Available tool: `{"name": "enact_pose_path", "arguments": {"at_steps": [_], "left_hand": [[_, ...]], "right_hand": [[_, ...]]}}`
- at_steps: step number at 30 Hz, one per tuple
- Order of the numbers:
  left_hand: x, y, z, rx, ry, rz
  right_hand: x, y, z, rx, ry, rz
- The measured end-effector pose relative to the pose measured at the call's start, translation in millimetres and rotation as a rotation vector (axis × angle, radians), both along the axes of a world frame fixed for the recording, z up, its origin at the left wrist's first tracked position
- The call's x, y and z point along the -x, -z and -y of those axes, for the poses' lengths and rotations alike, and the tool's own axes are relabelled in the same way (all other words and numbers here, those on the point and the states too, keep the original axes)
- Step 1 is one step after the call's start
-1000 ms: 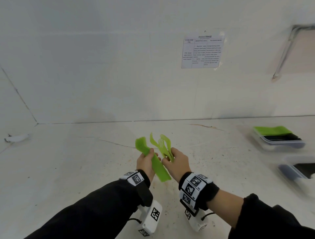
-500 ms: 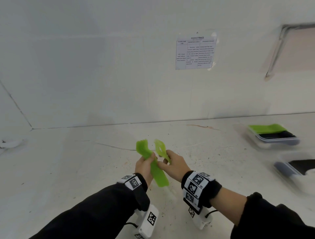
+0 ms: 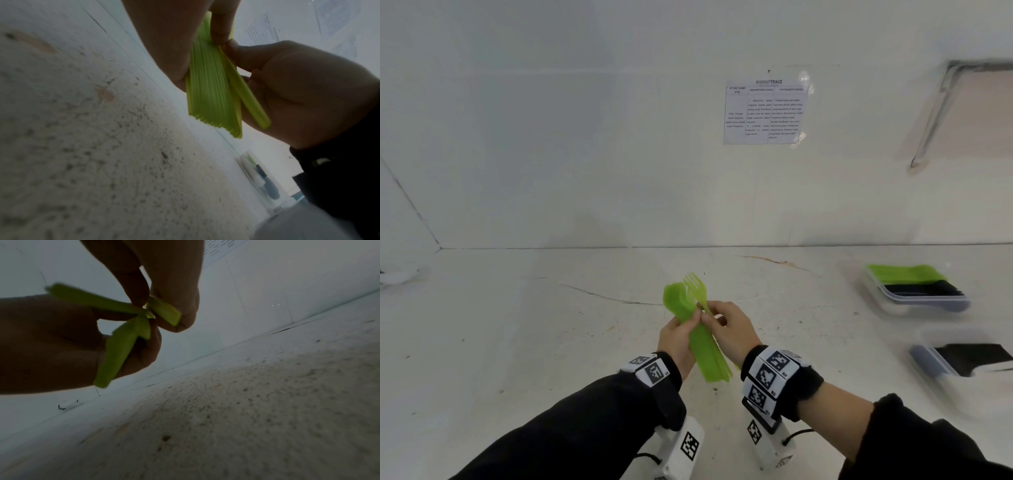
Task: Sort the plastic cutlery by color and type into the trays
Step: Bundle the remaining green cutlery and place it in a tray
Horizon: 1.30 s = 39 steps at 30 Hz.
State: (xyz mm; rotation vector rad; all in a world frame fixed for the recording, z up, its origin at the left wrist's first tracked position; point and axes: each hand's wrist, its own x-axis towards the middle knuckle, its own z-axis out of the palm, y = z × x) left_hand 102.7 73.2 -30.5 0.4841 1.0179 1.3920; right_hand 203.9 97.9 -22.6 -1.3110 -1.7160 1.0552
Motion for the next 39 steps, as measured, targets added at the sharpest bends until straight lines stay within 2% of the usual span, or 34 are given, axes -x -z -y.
{"name": "enact_pose_path", "arguments": {"at_steps": [5, 8, 14, 21, 27, 32, 35, 39], "left_hand": [[-19, 1, 2, 0.014, -0.031, -0.016], [-30, 2, 2, 0.04, -0.07, -0.038], [-55, 5, 2, 0.065, -0.134, -0.033], [-82, 6, 8, 0.082, -0.086, -0.021], [-98, 4, 9, 0.059, -0.037, -0.054], [-109, 1, 9, 0.023, 0.03, -0.157], [-119, -2, 10, -0.037, 0.053, -0.299], [-132, -6, 12, -0.089, 0.088, -0.442]], "right_hand": [[-22, -2, -2, 0.018, -0.025, -0.056], [-33, -3, -2, 0.046, 0.022, -0.13], [-55, -2, 3, -0.006, 0.017, 0.04], [-85, -13, 2, 0.047, -0.036, 0.17], [-96, -15, 15, -0.03, -0.068, 0.246], [-104, -23, 23, -0.009, -0.017, 0.314], [-111, -25, 23, 0.003, -0.009, 0.383], [-130, -40, 18, 0.1, 0.001, 0.258]]}}
